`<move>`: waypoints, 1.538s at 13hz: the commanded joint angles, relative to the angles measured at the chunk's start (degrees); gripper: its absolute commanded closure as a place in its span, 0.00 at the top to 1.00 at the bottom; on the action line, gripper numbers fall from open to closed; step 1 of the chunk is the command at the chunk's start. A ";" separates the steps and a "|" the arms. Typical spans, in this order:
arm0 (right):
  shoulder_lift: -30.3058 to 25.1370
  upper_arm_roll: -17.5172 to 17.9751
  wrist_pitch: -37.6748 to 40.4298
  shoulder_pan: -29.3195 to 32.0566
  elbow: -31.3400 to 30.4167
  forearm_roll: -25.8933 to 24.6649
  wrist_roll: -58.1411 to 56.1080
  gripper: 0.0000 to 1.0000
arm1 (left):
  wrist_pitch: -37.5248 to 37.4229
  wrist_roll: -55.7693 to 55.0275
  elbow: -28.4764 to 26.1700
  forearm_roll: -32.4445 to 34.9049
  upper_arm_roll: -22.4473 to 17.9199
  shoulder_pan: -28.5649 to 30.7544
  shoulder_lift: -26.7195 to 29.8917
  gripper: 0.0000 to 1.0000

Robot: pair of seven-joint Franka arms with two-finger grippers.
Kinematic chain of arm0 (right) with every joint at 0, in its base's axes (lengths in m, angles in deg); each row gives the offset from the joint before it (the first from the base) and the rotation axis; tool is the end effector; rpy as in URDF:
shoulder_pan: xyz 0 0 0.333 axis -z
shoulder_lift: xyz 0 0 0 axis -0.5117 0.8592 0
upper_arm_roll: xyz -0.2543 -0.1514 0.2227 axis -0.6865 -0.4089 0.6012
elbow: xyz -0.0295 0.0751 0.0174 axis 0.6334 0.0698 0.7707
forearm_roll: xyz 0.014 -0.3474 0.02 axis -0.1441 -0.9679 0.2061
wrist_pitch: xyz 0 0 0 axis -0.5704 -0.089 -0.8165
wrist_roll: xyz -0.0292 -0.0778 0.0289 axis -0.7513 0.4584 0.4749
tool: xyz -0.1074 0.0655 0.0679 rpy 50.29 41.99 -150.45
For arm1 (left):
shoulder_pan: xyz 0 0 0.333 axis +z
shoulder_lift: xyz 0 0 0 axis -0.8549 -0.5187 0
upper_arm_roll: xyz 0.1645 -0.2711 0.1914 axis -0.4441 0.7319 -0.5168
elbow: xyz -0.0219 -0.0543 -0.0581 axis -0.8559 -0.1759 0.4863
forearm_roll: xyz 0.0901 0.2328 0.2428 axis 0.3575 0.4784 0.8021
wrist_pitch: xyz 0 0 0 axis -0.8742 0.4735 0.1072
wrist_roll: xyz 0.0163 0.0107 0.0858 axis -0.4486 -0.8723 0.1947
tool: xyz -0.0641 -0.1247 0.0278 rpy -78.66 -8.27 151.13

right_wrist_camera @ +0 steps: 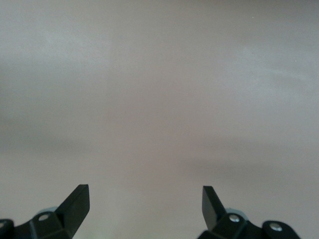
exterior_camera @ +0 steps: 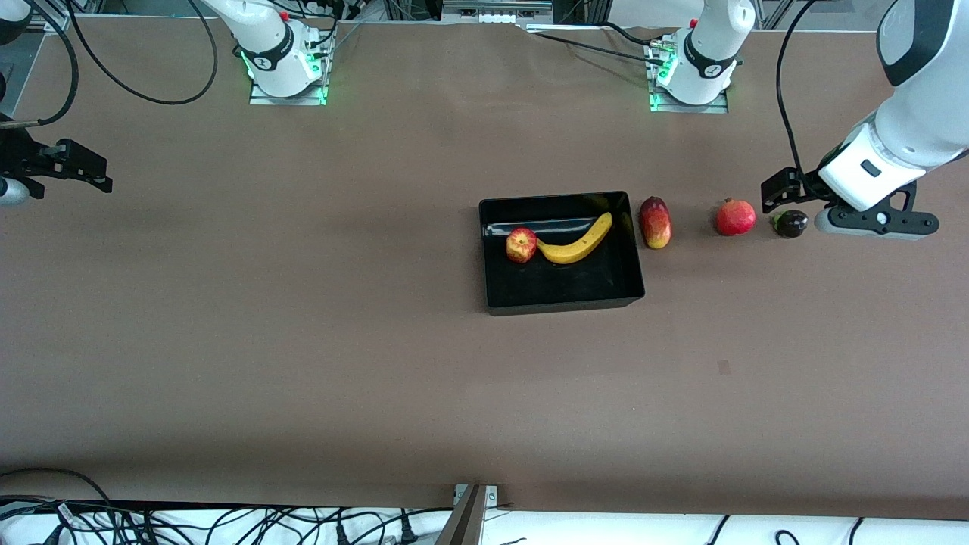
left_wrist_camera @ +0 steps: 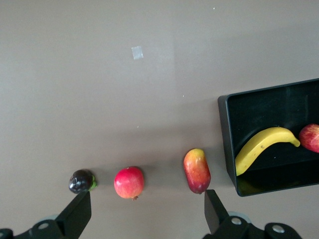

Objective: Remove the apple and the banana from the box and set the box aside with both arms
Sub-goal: 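Move the left gripper over the black tray toward the apple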

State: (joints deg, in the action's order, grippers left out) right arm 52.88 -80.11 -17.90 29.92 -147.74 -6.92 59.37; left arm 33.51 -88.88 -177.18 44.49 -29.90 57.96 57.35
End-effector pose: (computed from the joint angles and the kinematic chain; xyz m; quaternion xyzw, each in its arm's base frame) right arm 0.5083 -0.0462 0.6063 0.9975 0.0667 -0.0170 0.0177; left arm 0.5184 -0.0488 0.5664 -0.9989 0.0394 0.0262 0.0030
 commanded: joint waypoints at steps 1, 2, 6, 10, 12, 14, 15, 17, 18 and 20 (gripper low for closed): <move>0.43 0.42 0.64 0.59 1.11 -0.05 -0.64 1.00 | -0.85 -0.02 3.48 -1.09 0.30 -1.31 -2.33 1.00; 0.43 0.42 0.73 0.59 1.11 -0.05 -0.56 1.00 | -0.68 -0.63 3.39 -1.10 0.99 -2.71 -2.33 1.00; 0.43 0.42 0.64 0.59 1.11 -0.05 -0.64 1.00 | 2.74 -6.41 1.99 -4.77 1.44 -10.00 -5.13 1.00; 0.43 0.42 0.73 0.59 1.11 -0.05 -0.64 1.00 | 10.81 -16.07 1.81 -6.37 1.53 -17.56 -12.42 1.00; 0.43 0.42 0.73 0.59 1.11 -0.05 -0.64 1.00 | 15.73 -22.49 1.81 -6.28 1.53 -21.34 -16.46 1.00; 0.43 0.42 0.73 0.59 1.11 -0.05 -0.64 1.00 | 21.80 -23.48 1.81 -6.37 1.44 -24.59 -20.59 1.00; 0.43 0.42 0.73 0.59 1.11 0.04 -0.56 1.00 | 24.35 -23.92 1.81 -6.37 1.44 -26.00 -22.61 1.00; 0.43 0.42 0.73 0.59 1.11 0.04 -0.64 1.00 | 29.27 -26.99 1.81 -6.37 1.44 -29.08 -26.66 1.00; 0.43 0.42 0.73 0.59 1.11 -0.05 -0.56 1.00 | 31.03 -28.05 1.81 -6.19 1.44 -30.48 -28.41 1.00; 0.43 0.42 0.73 0.59 1.11 0.04 -0.64 1.00 | 32.54 -28.14 1.81 -6.02 1.44 -31.55 -31.32 1.00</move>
State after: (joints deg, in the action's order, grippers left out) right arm 52.97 -80.11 -17.90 29.92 -147.68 -6.92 59.37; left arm 64.97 -116.56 -176.37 39.11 -27.69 27.67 28.45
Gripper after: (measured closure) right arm 0.000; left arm 0.000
